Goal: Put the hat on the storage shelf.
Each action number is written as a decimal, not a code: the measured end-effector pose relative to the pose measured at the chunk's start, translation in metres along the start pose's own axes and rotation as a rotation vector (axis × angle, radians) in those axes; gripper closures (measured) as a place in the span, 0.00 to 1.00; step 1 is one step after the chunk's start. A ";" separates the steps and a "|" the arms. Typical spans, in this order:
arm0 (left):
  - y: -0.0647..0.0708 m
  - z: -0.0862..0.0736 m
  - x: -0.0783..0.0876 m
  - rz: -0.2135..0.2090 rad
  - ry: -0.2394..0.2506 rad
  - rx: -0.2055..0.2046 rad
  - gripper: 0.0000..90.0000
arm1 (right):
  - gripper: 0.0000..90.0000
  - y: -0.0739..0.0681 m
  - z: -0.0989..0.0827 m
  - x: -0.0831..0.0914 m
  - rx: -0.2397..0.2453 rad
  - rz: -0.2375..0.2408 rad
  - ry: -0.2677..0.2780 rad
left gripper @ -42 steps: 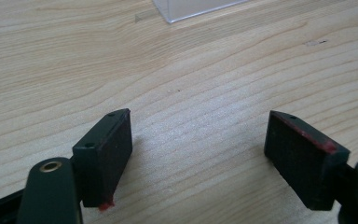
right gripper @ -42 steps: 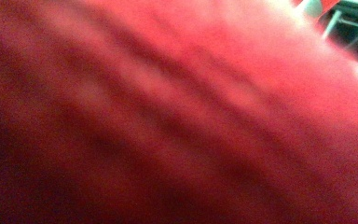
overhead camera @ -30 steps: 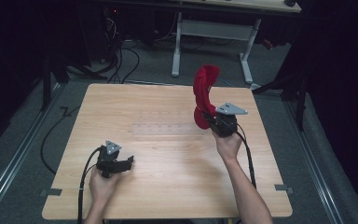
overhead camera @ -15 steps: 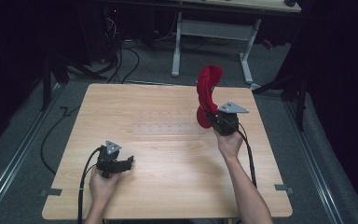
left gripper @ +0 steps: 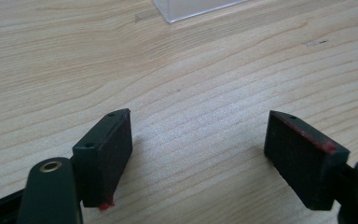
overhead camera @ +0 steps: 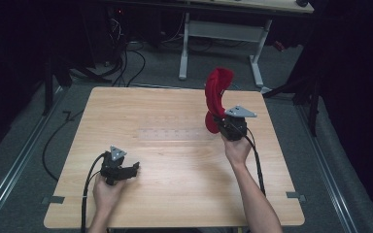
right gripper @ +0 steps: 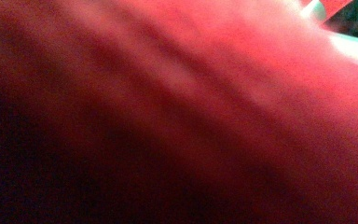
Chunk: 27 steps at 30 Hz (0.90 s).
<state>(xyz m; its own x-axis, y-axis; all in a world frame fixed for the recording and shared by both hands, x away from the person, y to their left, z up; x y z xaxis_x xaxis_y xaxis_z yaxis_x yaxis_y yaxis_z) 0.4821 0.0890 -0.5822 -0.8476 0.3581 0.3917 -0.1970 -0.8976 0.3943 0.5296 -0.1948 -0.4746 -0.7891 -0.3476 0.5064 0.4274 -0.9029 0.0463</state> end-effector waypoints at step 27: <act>0.000 0.000 0.000 0.001 0.001 0.002 0.26 | 0.70 -0.013 -0.022 -0.015 -0.046 0.065 -0.051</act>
<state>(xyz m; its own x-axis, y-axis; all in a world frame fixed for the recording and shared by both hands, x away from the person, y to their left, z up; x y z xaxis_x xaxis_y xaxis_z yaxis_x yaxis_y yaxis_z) 0.4821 0.0890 -0.5821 -0.8485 0.3567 0.3909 -0.1950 -0.8975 0.3956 0.5264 -0.1833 -0.5021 -0.7366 -0.3933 0.5502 0.4551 -0.8900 -0.0269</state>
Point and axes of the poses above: each handheld gripper's, and its own axes: x roughly backward along the jaws, z roughly out of its top, y roughly to its right, the point moved 10 cm from there along -x, roughly forward along the jaws, and after that the axes turned 3 degrees about -y, right-handed, at the moved point
